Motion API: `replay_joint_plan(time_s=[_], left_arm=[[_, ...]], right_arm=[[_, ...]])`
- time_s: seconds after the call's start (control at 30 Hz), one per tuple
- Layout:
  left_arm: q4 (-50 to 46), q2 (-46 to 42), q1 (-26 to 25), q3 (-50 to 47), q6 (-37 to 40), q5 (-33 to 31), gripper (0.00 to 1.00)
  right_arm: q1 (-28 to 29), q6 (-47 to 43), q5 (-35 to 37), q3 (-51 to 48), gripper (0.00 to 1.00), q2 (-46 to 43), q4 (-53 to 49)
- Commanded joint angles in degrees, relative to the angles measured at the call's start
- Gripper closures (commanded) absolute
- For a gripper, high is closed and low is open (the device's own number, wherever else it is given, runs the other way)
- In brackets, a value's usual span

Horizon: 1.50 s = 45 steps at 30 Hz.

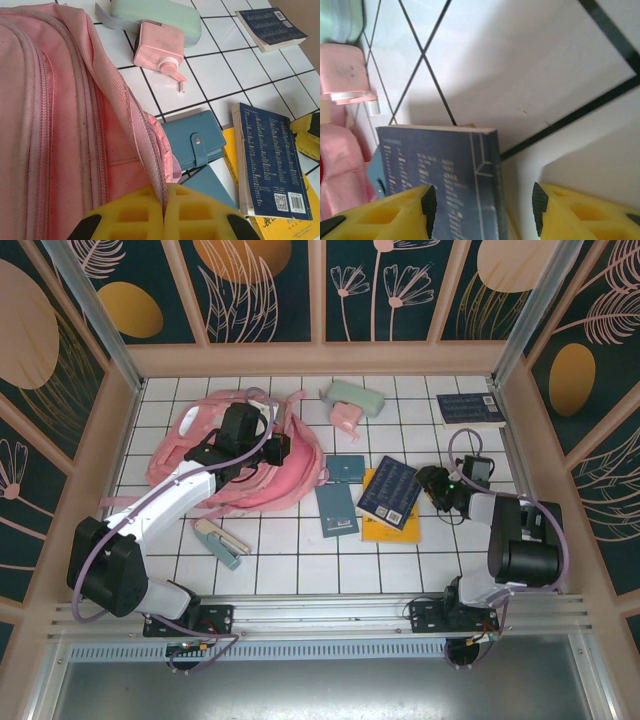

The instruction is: Pack the student bag

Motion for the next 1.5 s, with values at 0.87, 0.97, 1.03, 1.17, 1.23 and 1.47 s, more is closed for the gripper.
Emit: replay_joint_plan(time_s=[0.87,0.97,1.03,1.17,1.23,1.47], left_arm=[[5.3,0.3,-0.7,0.2,0.0,4.5,1.0],[5.4,0.3,-0.7,0.3,-0.1,4.5,1.0],[5.4,0.4,-0.7,0.3,-0.2,4.8,1.0],[5.3,0.3,-0.7,0.3,-0.3,5.0,1.0],[5.3,0.2,-0.7,0.3,-0.3,5.1,1.0],[5.4,0.2,-0.7,0.3,-0.4,5.4,1.0]], right_arm=[[11.7,-6.9,0.7,11.0,0.76,5.6,0.2],[13.8,-9.5,3.5,12.8,0.74,4.0,-3.4],[14.7,-10.4,3.1,13.4,0.72,3.4,-4.0],[16.3,-12.0,2.6,14.4,0.6,2.5,-5.4],[16.6,-12.1,6.2,15.4,0.47,2.6,-8.4],[17.8,-12.8,20.4,17.6,0.36,0.4,-20.1]])
